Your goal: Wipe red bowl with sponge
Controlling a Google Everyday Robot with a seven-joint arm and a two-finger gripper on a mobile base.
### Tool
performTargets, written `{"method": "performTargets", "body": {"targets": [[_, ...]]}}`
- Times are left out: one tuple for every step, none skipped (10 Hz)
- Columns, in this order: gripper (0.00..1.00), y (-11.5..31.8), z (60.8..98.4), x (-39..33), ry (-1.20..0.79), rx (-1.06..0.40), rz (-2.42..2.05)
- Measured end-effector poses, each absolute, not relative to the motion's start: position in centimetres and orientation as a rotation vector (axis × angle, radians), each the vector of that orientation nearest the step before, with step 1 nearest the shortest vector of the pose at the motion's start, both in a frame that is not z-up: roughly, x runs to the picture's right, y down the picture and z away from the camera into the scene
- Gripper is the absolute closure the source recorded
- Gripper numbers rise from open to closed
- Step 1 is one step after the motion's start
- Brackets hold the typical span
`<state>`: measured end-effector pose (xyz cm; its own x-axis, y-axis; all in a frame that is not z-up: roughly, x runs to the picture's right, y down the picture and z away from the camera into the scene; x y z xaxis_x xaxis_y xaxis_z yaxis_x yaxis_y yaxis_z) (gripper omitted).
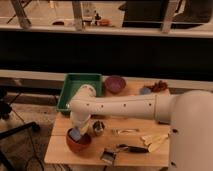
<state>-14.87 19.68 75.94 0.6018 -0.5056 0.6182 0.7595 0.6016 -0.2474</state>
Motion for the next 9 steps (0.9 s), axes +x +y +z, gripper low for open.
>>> {"method": "performTargets", "body": {"targets": [[1.0, 19.7, 75.8, -14.9, -0.535, -0.527, -0.774], [1.0, 19.6, 75.6, -15.0, -0.54, -0.524, -0.775], [1.0, 19.6, 75.5, -15.1, -0.545, -0.522, -0.776], [1.0, 19.6, 75.3, -15.1, -0.554, -0.519, -0.776], [1.0, 19.6, 75.2, -15.2, -0.559, -0.517, -0.777], [1.0, 19.5, 75.0, -15.3, -0.567, -0.516, -0.778], [1.0, 19.5, 74.9, -15.4, -0.575, -0.513, -0.778], [1.0, 19.4, 74.7, -15.6, -0.583, -0.511, -0.78], [1.0, 19.4, 74.6, -15.7, -0.588, -0.509, -0.782]]}}
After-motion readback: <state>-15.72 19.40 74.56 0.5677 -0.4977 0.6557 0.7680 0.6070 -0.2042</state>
